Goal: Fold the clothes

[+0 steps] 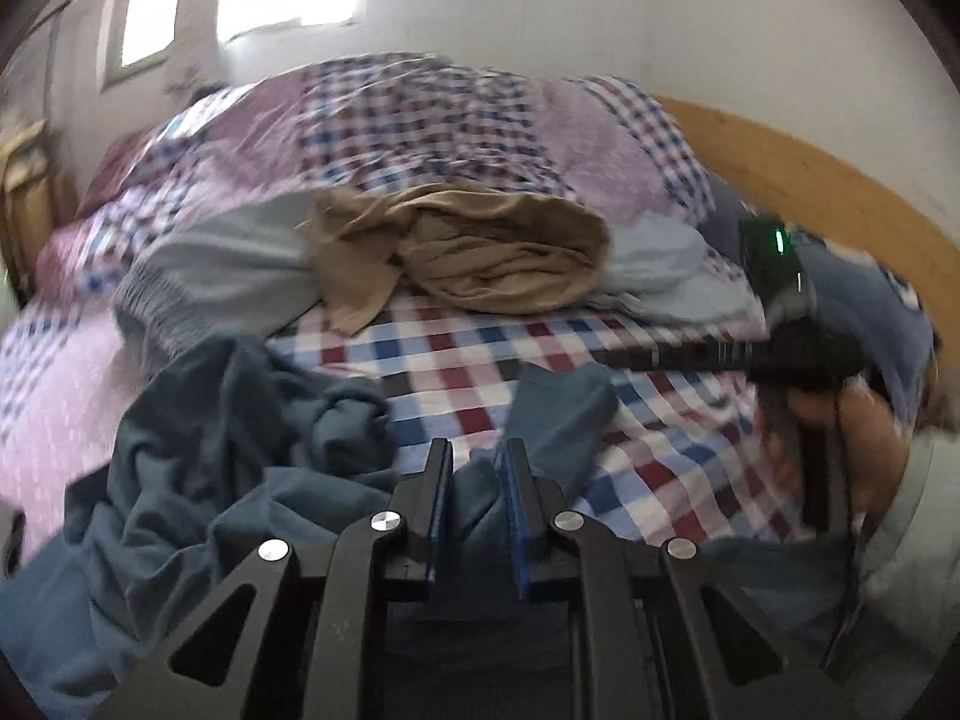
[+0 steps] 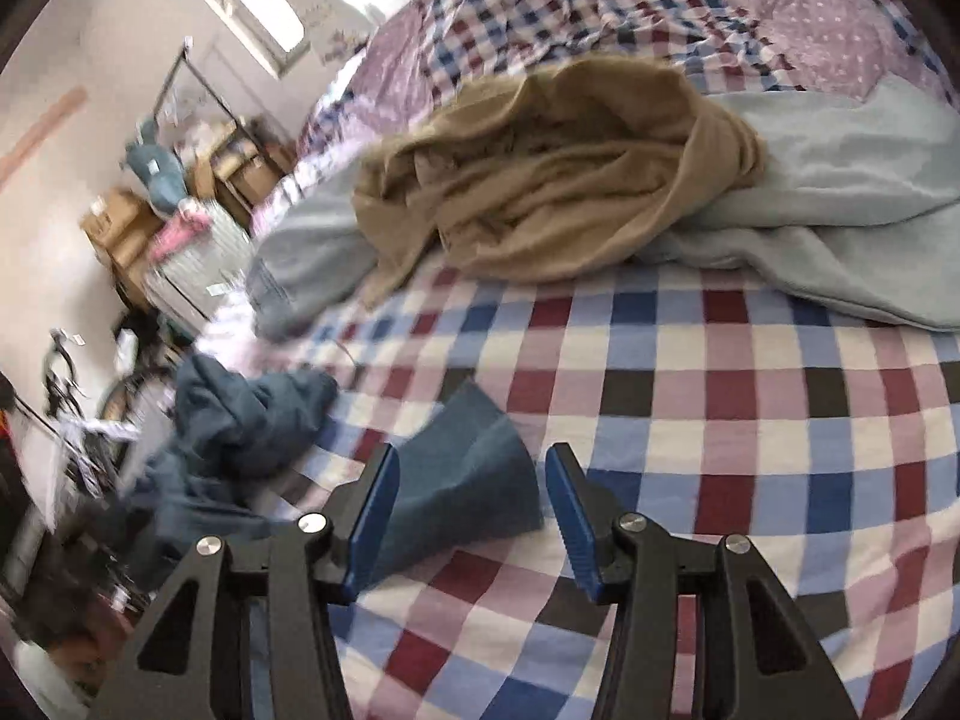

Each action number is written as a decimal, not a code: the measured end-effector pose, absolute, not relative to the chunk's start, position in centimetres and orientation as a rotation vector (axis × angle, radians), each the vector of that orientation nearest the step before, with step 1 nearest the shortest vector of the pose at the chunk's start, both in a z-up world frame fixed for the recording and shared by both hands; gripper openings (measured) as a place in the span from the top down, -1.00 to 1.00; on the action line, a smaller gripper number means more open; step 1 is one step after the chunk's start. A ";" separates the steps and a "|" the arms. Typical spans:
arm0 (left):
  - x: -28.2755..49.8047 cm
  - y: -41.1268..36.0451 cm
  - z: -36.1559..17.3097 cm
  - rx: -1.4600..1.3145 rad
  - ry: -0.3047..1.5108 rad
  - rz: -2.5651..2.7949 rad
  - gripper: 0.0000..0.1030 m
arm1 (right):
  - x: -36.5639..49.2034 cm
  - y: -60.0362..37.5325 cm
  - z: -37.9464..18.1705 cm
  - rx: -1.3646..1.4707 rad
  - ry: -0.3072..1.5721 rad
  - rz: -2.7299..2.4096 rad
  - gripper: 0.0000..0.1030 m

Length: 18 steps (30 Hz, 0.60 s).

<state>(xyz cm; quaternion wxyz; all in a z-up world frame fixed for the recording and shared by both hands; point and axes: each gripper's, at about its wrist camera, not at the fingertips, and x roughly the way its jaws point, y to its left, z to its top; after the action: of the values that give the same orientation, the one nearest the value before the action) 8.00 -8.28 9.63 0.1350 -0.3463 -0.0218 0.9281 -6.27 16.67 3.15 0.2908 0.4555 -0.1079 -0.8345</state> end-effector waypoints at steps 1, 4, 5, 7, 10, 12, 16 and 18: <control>8.0 -9.0 9.6 -1.010 -0.105 2.696 0.71 | -6.4 16.0 2.6 1.239 -0.257 -2.219 -0.06; 7.8 -10.5 9.2 -1.029 -0.183 2.695 0.71 | -7.0 14.8 1.0 1.261 -0.221 -2.220 -0.06; 7.8 -10.8 9.2 -1.039 -0.191 2.699 0.71 | -7.0 14.6 0.8 1.258 -0.213 -2.225 -0.08; 7.6 -11.0 8.9 -1.059 -0.188 2.705 0.71 | -7.0 14.0 0.4 1.251 -0.198 -2.236 -0.05; 7.5 -11.9 9.0 -1.083 -0.217 2.728 0.47 | -6.8 13.6 0.6 1.225 -0.172 -2.244 0.78; 7.4 -12.6 9.1 -1.095 -0.248 2.754 -0.04 | -6.4 13.5 1.1 1.204 -0.142 -2.279 0.84; 7.7 -15.0 9.7 -1.043 -0.411 2.797 -0.22 | -5.9 15.2 3.4 1.105 -0.134 -2.420 0.88; 7.9 -16.4 9.8 -1.018 -0.508 2.808 -0.22 | -6.0 17.4 5.1 1.056 -0.155 -2.518 0.88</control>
<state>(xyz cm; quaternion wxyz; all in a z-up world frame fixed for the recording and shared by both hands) 7.91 -16.40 9.85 0.0557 -0.3354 -0.1674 0.9254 -6.00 17.40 5.12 0.2018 0.3780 -0.0554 -0.9018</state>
